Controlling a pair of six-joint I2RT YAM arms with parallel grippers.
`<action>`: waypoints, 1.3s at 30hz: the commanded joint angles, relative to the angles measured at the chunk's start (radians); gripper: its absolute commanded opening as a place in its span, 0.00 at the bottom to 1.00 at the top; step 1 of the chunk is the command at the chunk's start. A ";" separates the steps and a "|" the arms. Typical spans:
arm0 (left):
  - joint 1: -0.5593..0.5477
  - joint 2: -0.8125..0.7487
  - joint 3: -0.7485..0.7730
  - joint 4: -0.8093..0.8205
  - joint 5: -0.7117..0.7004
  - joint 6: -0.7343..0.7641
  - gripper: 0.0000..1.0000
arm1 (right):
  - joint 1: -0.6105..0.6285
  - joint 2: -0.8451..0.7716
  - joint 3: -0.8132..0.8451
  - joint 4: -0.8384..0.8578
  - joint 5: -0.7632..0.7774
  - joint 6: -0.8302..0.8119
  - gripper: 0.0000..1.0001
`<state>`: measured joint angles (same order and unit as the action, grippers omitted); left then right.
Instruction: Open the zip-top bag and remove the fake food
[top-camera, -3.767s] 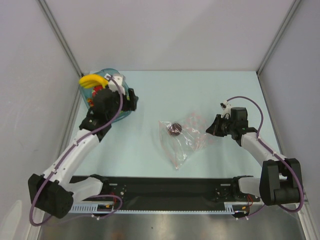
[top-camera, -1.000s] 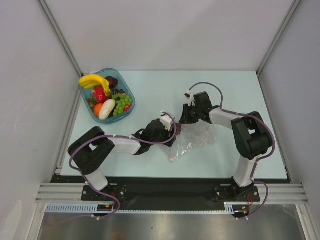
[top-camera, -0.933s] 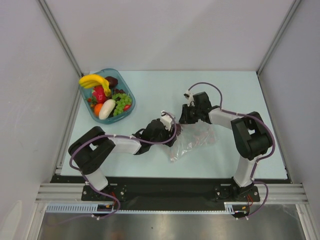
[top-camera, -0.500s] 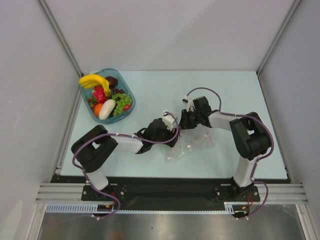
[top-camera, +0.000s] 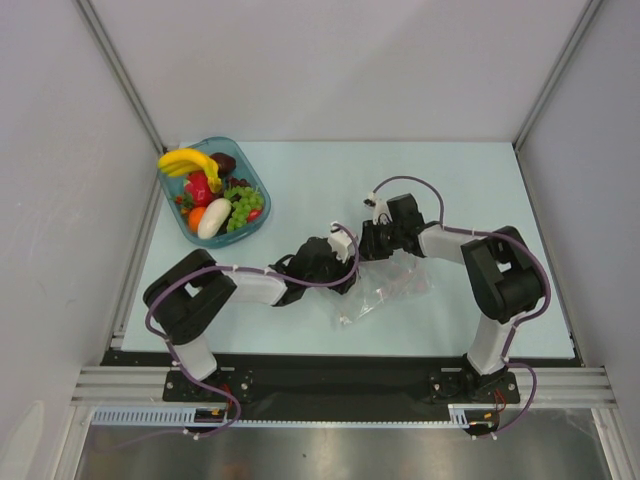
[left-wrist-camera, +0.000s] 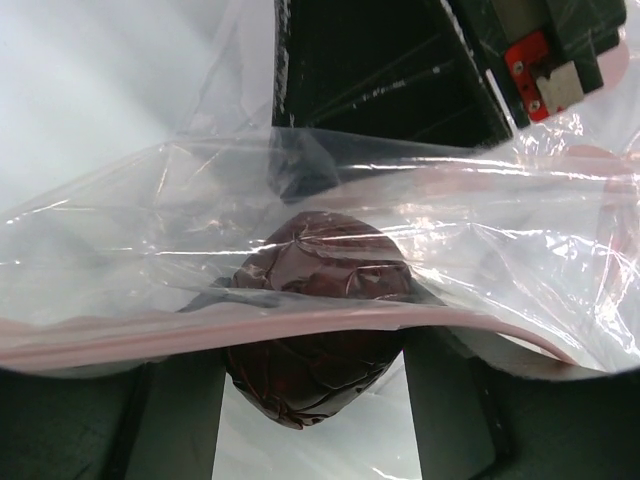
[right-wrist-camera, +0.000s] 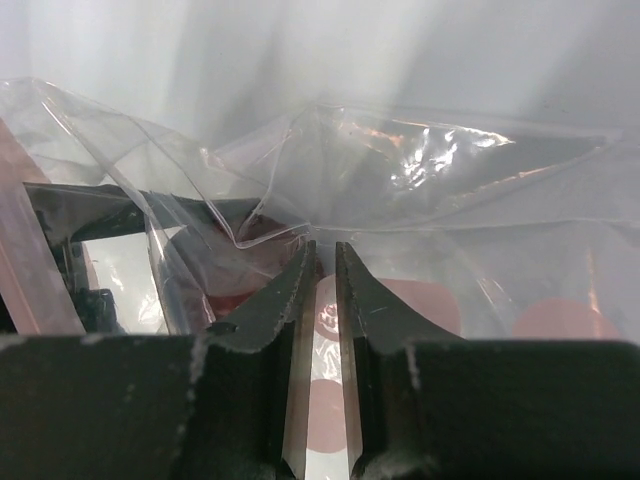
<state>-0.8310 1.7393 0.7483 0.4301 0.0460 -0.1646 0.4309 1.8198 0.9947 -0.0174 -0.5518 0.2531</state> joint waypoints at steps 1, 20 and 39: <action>0.004 -0.058 -0.015 -0.050 0.023 0.016 0.02 | -0.004 -0.062 -0.016 0.022 0.038 -0.005 0.18; 0.006 -0.418 -0.070 -0.367 -0.006 0.002 0.09 | -0.092 -0.171 -0.085 -0.042 0.153 -0.028 0.18; 0.290 -0.908 -0.057 -0.669 0.045 -0.115 0.20 | -0.132 -0.287 -0.099 -0.087 0.161 -0.040 0.19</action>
<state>-0.6468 0.9005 0.6548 -0.1909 0.0944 -0.2371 0.3008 1.6108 0.8959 -0.1017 -0.3992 0.2306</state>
